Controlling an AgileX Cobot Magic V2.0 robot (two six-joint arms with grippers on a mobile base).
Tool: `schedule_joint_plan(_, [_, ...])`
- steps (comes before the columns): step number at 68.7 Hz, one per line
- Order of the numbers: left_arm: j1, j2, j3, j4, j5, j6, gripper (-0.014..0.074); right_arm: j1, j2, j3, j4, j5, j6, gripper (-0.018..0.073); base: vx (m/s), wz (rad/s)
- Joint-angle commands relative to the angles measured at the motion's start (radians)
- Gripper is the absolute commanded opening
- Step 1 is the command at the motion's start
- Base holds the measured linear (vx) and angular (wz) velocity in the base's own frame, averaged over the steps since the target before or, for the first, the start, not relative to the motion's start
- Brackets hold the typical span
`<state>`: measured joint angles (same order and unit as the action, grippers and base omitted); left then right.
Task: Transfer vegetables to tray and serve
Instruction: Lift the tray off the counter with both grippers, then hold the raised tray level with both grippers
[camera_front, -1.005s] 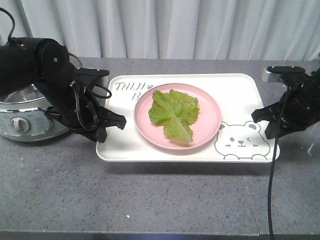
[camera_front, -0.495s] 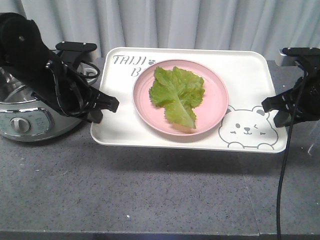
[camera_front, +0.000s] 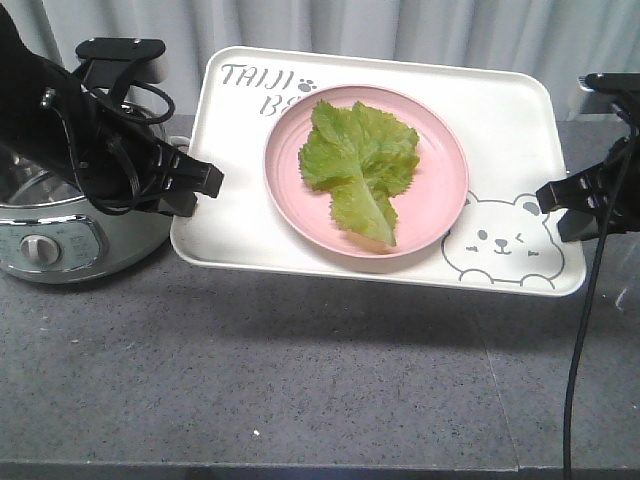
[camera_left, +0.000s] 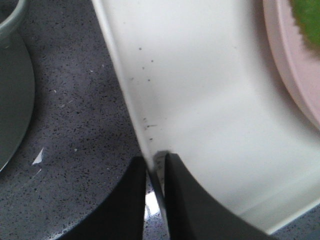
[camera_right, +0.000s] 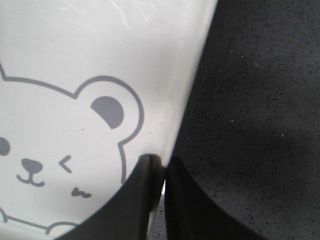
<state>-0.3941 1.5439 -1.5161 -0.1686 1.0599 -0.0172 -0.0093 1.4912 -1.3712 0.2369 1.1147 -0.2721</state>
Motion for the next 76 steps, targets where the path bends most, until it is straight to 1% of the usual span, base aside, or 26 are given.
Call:
schedule_joint_plan(1, [-0.031,-0.044,-0.035,-0.166,-0.111,0.029,-0.0007,0.018,-0.043,-0.029,0.146,-0.019,-0.043,0.0004,0.0,0.0])
schedule_joint_plan(16, [-0.031,-0.044,-0.035,-0.162,-0.108,0.029,-0.0007,0.018,-0.043,-0.029,0.145,-0.017,-0.043,0.0004,0.0,0.0])
schedule_joint_plan(26, [-0.031,-0.044,-0.035,-0.162,-0.107,0.029,-0.0007,0.018,-0.043,-0.029,0.146,0.027,-0.042,0.0004,0.0,0.0])
schedule_joint_plan(41, [-0.031,-0.044,-0.035,-0.162,-0.102,0.029,-0.0007,0.018,-0.043,-0.029,0.144,0.05,-0.042,0.0004,0.0,0.0])
schedule_joint_plan(76, [-0.031,-0.044,-0.035,-0.162,-0.096,0.029,-0.0007,0.018,-0.043,-0.029,0.143,0.048,-0.042,0.0004,0.0,0.0])
